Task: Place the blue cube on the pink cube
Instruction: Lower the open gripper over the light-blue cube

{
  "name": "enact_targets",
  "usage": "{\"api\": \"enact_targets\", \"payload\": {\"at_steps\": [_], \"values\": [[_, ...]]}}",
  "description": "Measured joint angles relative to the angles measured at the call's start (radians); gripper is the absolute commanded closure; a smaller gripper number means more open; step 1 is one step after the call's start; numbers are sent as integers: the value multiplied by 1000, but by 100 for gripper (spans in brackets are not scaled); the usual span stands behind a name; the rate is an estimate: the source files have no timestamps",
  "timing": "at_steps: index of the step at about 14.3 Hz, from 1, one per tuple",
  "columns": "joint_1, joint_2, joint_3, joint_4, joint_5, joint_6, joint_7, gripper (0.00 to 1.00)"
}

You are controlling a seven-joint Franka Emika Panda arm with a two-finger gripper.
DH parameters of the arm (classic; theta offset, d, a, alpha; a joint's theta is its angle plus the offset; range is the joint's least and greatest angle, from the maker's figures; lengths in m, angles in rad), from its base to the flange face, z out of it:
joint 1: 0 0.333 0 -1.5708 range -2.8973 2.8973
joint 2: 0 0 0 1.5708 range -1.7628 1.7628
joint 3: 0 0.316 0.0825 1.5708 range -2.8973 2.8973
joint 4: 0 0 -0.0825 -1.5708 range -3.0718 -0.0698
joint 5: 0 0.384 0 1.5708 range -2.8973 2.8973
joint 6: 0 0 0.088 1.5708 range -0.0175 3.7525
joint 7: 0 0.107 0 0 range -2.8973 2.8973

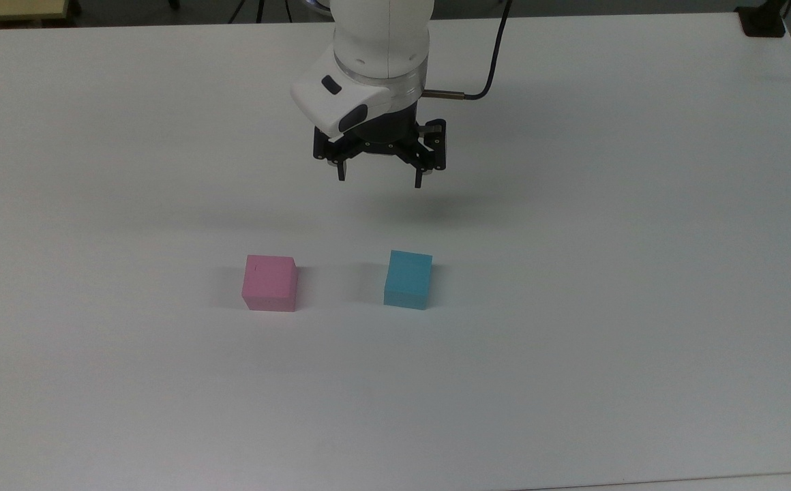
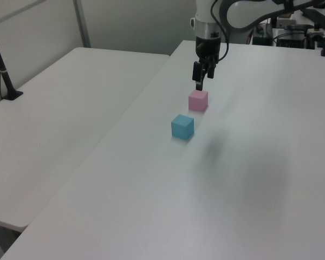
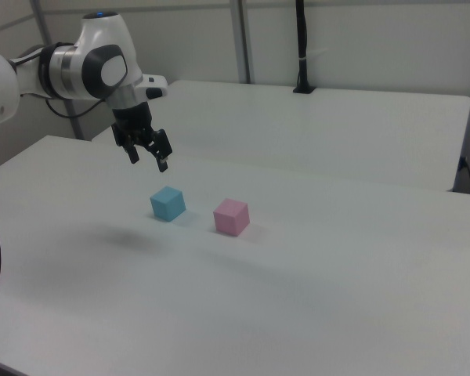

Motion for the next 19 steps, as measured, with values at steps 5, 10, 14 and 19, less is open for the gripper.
{"api": "enact_targets", "payload": {"at_steps": [5,10,14,19], "values": [[1,17,0,-7,0,11,-1,0],[1,23,0,-7,0,16,-1,0],[1,25,0,-7,0,21,-1,0],[1,78,0,-12,0,138,-1,0]]}}
